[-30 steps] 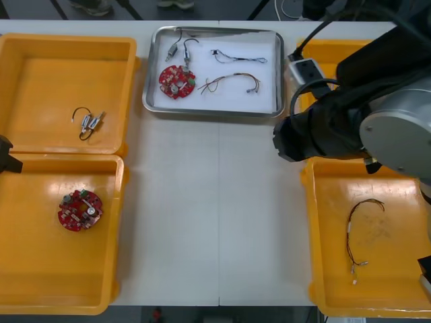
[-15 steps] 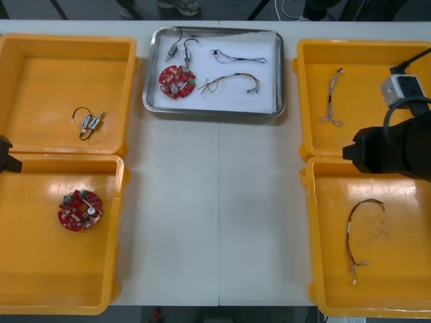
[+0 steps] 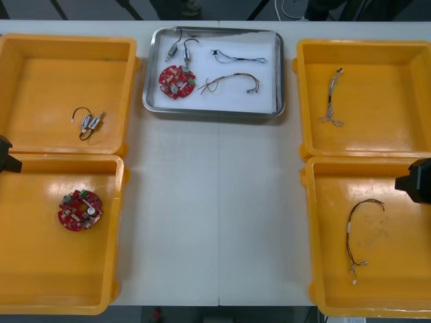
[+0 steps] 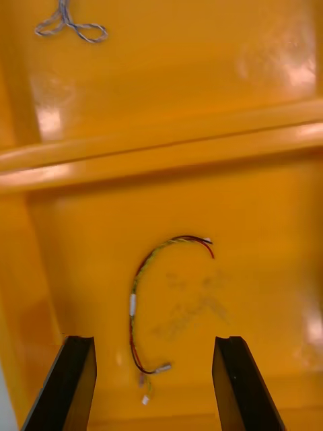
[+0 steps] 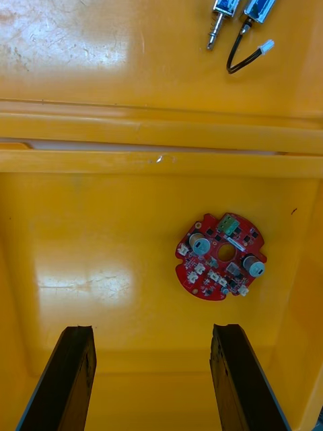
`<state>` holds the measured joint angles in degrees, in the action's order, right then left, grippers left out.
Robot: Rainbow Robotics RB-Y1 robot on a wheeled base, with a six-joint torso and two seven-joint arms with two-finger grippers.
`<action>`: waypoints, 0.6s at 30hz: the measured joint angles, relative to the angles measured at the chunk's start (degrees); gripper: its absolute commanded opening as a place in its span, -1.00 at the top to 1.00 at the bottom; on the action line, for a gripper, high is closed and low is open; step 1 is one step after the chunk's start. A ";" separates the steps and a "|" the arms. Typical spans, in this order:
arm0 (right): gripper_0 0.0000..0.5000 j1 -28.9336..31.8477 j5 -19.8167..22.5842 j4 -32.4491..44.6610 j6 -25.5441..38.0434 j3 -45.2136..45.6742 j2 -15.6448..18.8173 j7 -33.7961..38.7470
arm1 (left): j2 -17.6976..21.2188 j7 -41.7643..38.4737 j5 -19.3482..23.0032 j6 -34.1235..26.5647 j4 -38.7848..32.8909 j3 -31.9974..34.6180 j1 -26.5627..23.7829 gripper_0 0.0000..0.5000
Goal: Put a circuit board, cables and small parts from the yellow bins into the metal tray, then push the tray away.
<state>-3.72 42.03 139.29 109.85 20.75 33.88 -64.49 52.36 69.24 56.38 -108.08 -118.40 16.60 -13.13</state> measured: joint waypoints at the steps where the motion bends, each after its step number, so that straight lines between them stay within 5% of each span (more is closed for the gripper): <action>1: -1.00 0.77 0.00 0.01 0.00 0.02 0.37 0.00 | 0.00 0.00 0.00 0.00 0.00 0.00 0.00 -1.00; 18: -1.00 3.99 -0.07 0.05 0.00 -0.37 2.03 -0.12 | 0.04 0.00 0.00 0.00 0.00 0.00 0.00 -1.00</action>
<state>0.27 41.96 139.34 109.85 20.37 35.90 -64.60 52.39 69.25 56.38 -108.08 -118.40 16.60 -13.13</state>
